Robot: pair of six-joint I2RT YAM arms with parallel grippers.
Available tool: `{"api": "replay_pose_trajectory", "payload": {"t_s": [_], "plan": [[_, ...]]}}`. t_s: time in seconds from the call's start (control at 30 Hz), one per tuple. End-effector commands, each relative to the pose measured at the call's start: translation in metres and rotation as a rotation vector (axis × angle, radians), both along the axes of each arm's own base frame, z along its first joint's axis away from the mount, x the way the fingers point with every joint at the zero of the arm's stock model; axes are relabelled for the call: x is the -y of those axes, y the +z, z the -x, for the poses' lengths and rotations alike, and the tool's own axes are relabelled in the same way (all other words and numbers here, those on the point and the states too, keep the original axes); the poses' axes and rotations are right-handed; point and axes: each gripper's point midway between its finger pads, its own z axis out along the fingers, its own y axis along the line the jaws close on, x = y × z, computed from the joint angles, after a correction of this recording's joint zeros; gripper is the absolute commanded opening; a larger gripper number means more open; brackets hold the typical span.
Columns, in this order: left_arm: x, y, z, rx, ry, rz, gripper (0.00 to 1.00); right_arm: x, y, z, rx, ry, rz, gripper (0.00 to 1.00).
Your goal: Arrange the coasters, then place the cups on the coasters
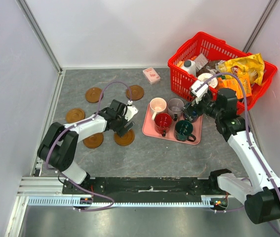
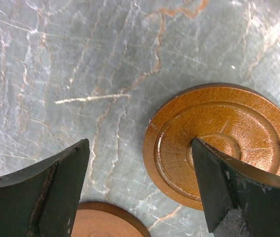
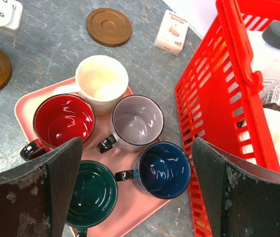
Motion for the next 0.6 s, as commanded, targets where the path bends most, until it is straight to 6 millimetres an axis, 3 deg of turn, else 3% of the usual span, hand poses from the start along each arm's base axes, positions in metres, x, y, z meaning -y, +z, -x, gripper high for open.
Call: {"api": "replay_pose_trajectory", "payload": {"t_s": [0.0,0.17,0.4,0.57], "plan": [[-0.020,-0.014,-0.027,0.047,0.037,-0.117,0.90,0.007,0.020,-0.004,0.048,-0.027,-0.041,0.98],[-0.026,-0.007,-0.048,0.067,0.090,-0.103,0.90,0.008,0.021,-0.004,0.034,-0.019,-0.078,0.98],[-0.029,-0.002,-0.048,0.084,0.102,-0.099,0.90,0.011,0.021,-0.004,0.040,-0.032,-0.071,0.98],[-0.025,0.022,-0.056,0.138,0.122,-0.067,0.90,0.014,0.014,-0.010,0.022,-0.056,-0.066,0.98]]}}
